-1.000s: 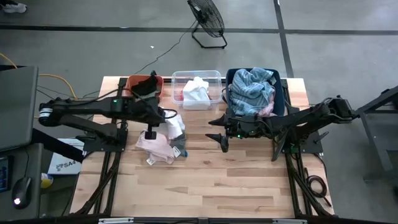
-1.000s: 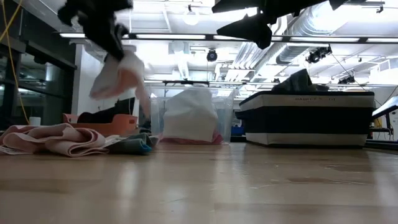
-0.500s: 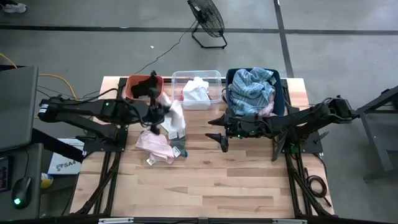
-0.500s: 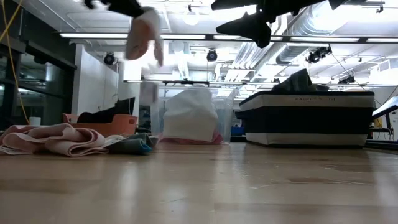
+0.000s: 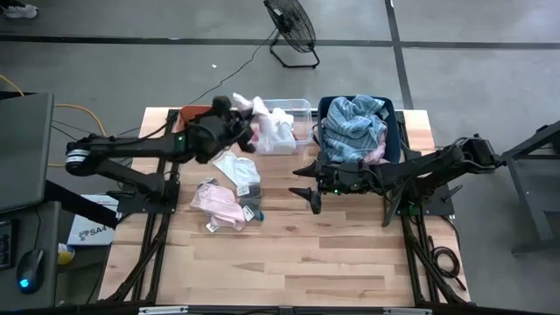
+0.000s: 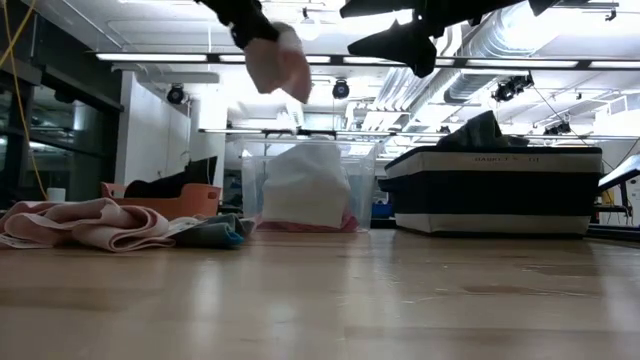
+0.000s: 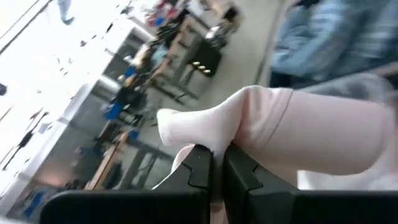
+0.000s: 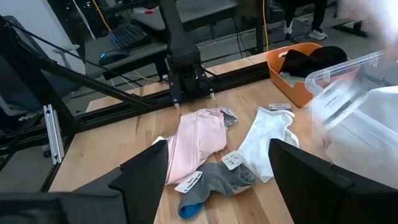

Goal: Pick & Place Cloths
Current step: Put the white underwear into the transparent bin

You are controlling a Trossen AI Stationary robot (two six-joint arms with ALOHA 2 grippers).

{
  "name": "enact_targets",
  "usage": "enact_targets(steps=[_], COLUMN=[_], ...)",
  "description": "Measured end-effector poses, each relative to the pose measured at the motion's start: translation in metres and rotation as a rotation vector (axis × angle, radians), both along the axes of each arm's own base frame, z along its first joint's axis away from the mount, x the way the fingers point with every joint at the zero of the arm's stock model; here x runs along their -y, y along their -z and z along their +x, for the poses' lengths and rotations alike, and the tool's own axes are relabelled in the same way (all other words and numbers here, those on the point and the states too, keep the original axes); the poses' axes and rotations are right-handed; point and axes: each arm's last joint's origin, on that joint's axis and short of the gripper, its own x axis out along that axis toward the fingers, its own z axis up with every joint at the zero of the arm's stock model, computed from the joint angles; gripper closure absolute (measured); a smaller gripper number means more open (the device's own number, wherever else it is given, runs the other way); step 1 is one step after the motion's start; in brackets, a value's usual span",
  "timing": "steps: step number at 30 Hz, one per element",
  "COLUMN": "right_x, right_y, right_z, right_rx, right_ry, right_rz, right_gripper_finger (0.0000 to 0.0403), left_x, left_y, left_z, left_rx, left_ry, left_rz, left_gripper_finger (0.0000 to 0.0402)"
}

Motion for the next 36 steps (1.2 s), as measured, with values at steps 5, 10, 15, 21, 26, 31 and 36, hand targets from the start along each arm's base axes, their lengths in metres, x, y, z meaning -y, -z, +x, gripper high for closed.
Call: enact_targets(steps=[5, 10, 15, 21, 26, 31, 36], right_x=[0.000, 0.000, 0.000, 0.000, 0.000, 0.000, 0.000], right_y=[0.000, 0.000, 0.000, 0.000, 0.000, 0.000, 0.000], right_z=[0.000, 0.000, 0.000, 0.000, 0.000, 0.000, 0.000], right_rx=[-0.002, -0.002, -0.002, -0.002, -0.003, -0.002, -0.004], right_ry=[-0.004, -0.004, -0.004, -0.004, -0.004, -0.004, -0.004], right_rz=[-0.017, -0.017, -0.017, -0.018, -0.017, -0.017, -0.017], right_gripper_finger=[0.0133, 0.0133, 0.0133, 0.0133, 0.0133, 0.0133, 0.0133], left_x=[-0.029, -0.050, -0.064, -0.080, -0.089, -0.094, -0.097], left_y=[0.008, 0.023, 0.038, 0.059, 0.084, 0.112, 0.135], left_z=[0.010, 0.015, 0.017, 0.025, 0.040, 0.055, 0.065], left_rx=[0.027, 0.022, 0.054, 0.122, 0.109, 0.069, 0.043], left_ry=[-0.088, -0.093, -0.108, -0.119, -0.109, -0.136, -0.126], left_rz=[0.004, -0.082, -0.214, -0.385, -0.473, -0.527, -0.603], left_gripper_finger=[0.0394, 0.0394, 0.0394, 0.0394, 0.0394, 0.0394, 0.0393])
